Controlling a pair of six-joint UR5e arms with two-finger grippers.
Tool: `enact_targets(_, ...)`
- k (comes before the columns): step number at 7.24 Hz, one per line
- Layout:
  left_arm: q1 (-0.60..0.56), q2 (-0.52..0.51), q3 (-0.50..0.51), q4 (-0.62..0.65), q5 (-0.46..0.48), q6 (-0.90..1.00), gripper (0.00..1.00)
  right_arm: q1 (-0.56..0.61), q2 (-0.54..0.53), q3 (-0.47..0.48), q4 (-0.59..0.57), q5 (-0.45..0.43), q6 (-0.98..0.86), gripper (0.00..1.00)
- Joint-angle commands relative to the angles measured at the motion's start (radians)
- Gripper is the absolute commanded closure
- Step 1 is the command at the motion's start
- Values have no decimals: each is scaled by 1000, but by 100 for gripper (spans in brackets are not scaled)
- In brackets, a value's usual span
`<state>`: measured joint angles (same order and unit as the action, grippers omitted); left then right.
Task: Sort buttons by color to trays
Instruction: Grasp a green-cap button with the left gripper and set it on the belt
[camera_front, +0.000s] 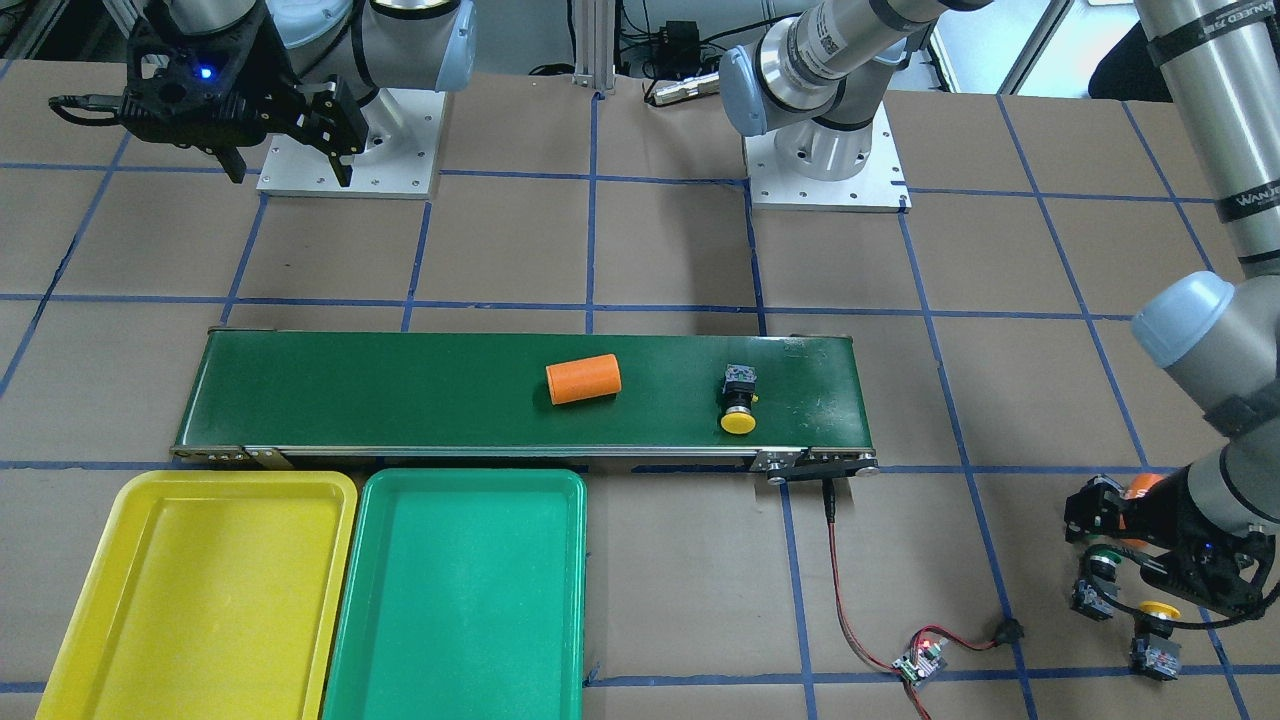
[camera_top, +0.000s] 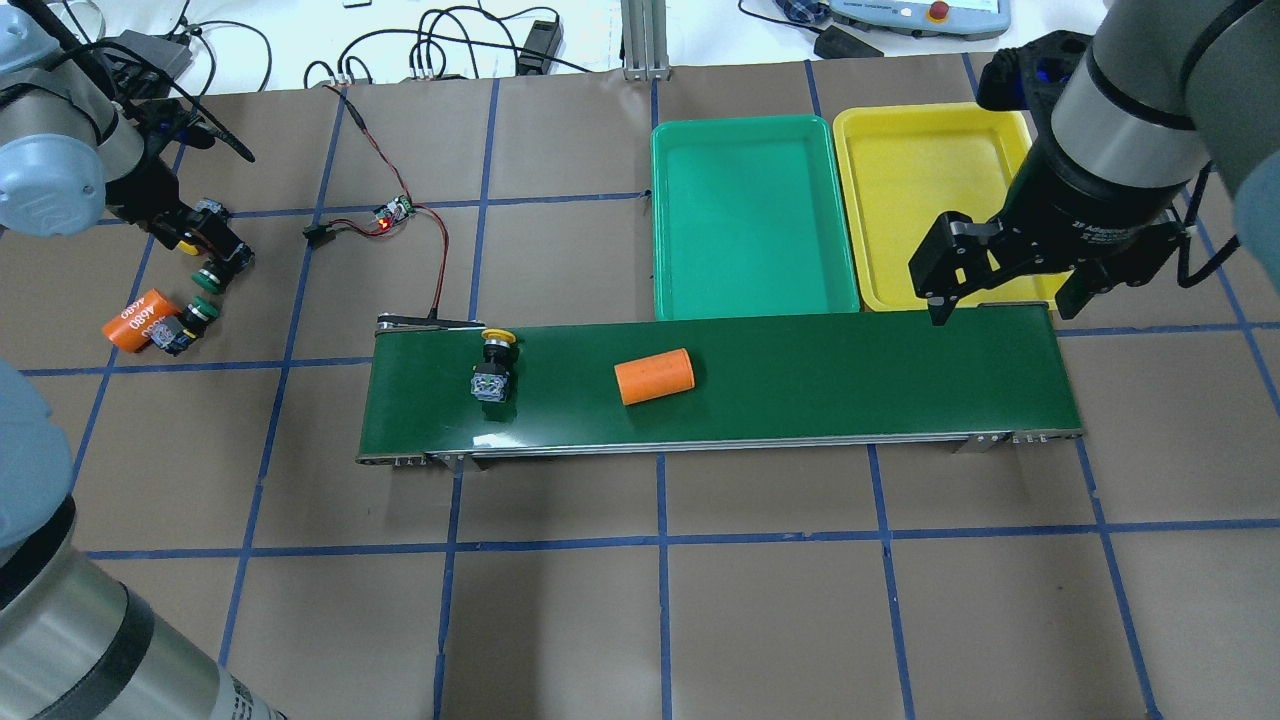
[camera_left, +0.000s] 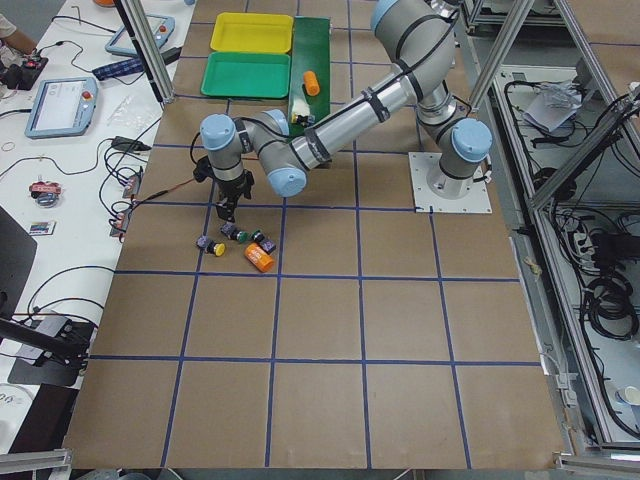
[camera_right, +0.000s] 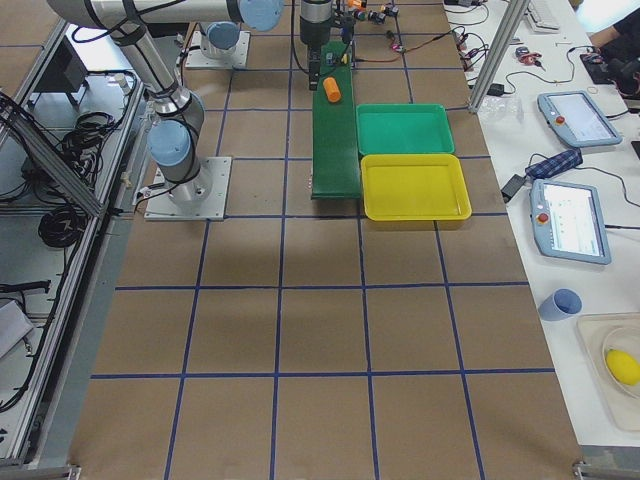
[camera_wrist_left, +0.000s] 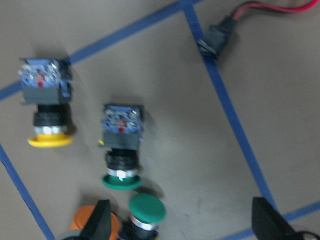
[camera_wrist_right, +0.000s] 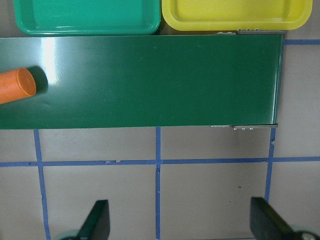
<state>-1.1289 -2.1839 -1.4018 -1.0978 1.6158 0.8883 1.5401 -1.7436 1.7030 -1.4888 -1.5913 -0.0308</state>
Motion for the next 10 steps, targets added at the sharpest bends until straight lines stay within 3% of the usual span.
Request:
enact_targets(1,3,-103,64,1,-39,23,0,0,0,1,4,-4,2,0)
enact_targets(2,3,-120,51,-2,-59,23,0,0,1,1,5,-4,0,0)
enact_targets(3,4,-132,50,-4,-60,21,18,0,-2,1,2,-4,0,0)
enact_targets(4,14,-140,50,-4,-57,24,57,0,1,1,1,-4,0,0)
enact_targets(6,17,-119,50,-34,-54,26,98,0,0,1,-4,-3,8,0)
enact_targets(7,9,-79,70,-186,-57,18,100,0,0,0,-4,-3,8,0)
enact_targets(8,0,-26,49,-257,-59,2,100,0,0,1,-4,-3,8,0)
enact_targets(10,-98,135,-113,-280,-57,-209,100,0,1,0,-4,-4,5,0)
